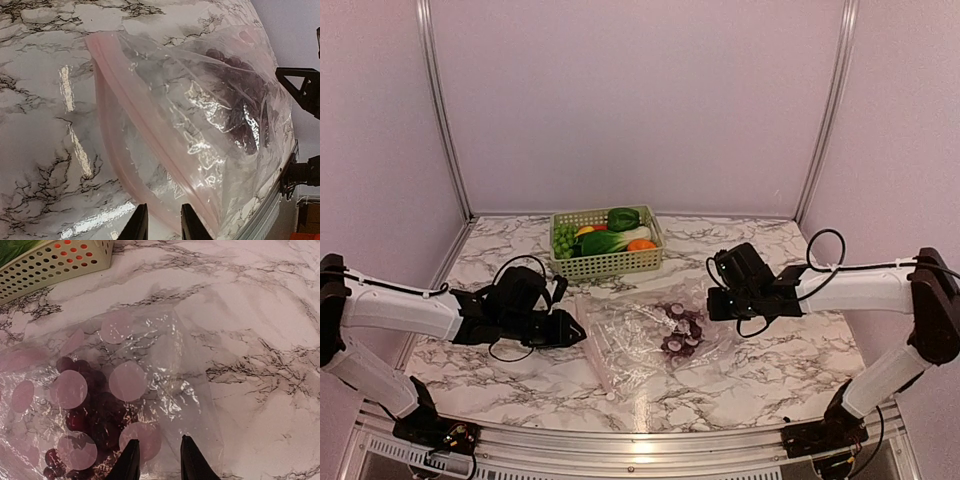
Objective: Open the zip-top bag and remove the fake food
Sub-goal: Pick up the fake fruit from the zipper food storage bag.
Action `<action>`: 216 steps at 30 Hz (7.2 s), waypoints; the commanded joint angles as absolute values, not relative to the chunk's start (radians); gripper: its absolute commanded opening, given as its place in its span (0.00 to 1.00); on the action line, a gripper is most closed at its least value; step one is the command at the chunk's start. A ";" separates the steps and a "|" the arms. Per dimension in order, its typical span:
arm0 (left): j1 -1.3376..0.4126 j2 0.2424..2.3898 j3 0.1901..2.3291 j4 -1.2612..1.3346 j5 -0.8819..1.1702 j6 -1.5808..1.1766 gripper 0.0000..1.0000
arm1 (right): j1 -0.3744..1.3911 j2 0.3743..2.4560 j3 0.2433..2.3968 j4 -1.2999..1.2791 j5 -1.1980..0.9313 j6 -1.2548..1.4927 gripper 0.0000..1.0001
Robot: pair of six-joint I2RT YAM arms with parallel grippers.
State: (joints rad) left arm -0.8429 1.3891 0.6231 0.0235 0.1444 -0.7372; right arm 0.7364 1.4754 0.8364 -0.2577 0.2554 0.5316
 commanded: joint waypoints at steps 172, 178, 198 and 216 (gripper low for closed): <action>-1.140 1.814 0.953 0.128 0.073 -0.658 0.68 | 1.045 1.411 0.895 -0.205 0.245 0.728 0.00; -1.143 1.862 1.030 0.066 0.015 -0.641 0.71 | 1.045 1.405 0.873 -0.249 0.295 0.742 0.00; -1.131 1.872 1.055 -0.013 -0.083 -0.661 0.38 | 1.045 1.468 0.843 -0.326 0.379 0.734 0.00; -1.121 1.757 0.960 0.109 0.038 -0.622 0.29 | 1.037 1.574 0.815 -0.238 0.265 0.720 0.00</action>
State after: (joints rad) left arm -1.1248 1.8145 0.9859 0.0883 0.0067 -0.6456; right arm 1.0386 1.5490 0.8181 -0.2527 0.3122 0.7292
